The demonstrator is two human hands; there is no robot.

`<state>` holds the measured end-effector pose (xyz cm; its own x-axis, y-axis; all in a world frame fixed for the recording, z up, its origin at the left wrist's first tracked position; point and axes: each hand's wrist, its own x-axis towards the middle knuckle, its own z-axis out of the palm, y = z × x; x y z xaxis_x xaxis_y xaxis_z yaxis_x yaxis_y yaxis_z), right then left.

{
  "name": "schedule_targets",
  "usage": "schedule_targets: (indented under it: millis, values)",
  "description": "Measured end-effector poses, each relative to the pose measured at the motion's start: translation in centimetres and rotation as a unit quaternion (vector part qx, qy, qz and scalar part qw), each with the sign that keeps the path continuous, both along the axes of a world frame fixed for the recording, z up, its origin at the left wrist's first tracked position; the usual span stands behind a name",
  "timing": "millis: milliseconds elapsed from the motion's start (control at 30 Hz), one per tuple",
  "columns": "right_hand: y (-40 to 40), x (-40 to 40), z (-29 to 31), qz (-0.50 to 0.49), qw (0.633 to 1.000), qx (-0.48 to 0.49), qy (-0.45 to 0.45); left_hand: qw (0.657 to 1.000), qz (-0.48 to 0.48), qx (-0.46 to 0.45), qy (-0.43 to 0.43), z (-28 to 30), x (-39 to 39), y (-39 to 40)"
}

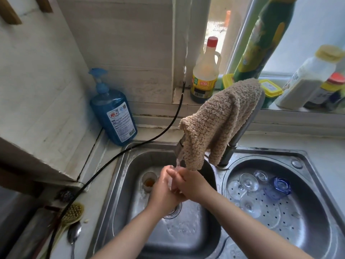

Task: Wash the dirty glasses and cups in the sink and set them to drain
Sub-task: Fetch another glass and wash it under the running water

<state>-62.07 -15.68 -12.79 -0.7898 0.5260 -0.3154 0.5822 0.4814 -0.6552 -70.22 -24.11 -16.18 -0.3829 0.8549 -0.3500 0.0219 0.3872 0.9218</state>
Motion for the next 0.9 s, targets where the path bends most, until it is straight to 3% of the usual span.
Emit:
schedule_targets:
  millis: [67,133,233,333,400,467,567,633,733,800,833,900]
  values:
    - [0.8,1.4,-0.4,-0.026,0.996,-0.056,0.063,0.999,-0.014,-0.005,-0.029,1.0,-1.2,-0.1]
    - [1.7,2.8,-0.9,-0.055,0.988,-0.088,0.114,0.992,-0.035,-0.015,-0.124,1.7,-2.4,-0.2]
    - [1.9,3.8,-0.8,-0.069,0.976,-0.139,0.155,0.961,-0.072,-0.043,-0.262,2.1,-3.1,-0.7]
    - [0.4,2.7,-0.5,-0.166,0.945,-0.193,0.205,0.927,-0.081,-0.085,-0.357,1.7,-2.9,-1.1]
    - [-0.1,1.6,-0.9,-0.243,0.932,-0.182,0.2,0.942,-0.027,-0.099,-0.32,1.3,-2.1,-0.8]
    - [-0.1,0.7,-1.2,-0.269,0.932,-0.165,0.179,0.972,0.045,-0.096,-0.21,0.8,-1.3,-0.5]
    - [-0.2,-0.6,-1.7,-0.211,0.969,-0.1,0.084,0.989,0.108,-0.076,-0.07,0.3,-0.3,-0.6]
    - [-0.4,-1.0,-1.8,-0.157,0.981,-0.087,0.071,0.987,0.13,-0.068,-0.069,0.7,-0.2,-0.9]
    - [-0.5,-0.4,-1.1,-0.136,0.968,-0.174,0.115,0.967,0.126,-0.1,-0.2,1.2,-1.4,-1.3]
    - [-0.4,0.2,-0.8,-0.123,0.959,-0.216,0.139,0.9,0.127,-0.111,-0.403,1.5,-2.1,-1.4]
    - [-0.4,0.4,-0.7,-0.116,0.959,-0.216,0.145,0.871,0.142,-0.114,-0.457,1.2,-2.3,-1.4]
    - [-0.3,0.2,-0.9,-0.111,0.966,-0.18,0.146,0.859,0.15,-0.11,-0.478,0.7,-2.1,-1.1]
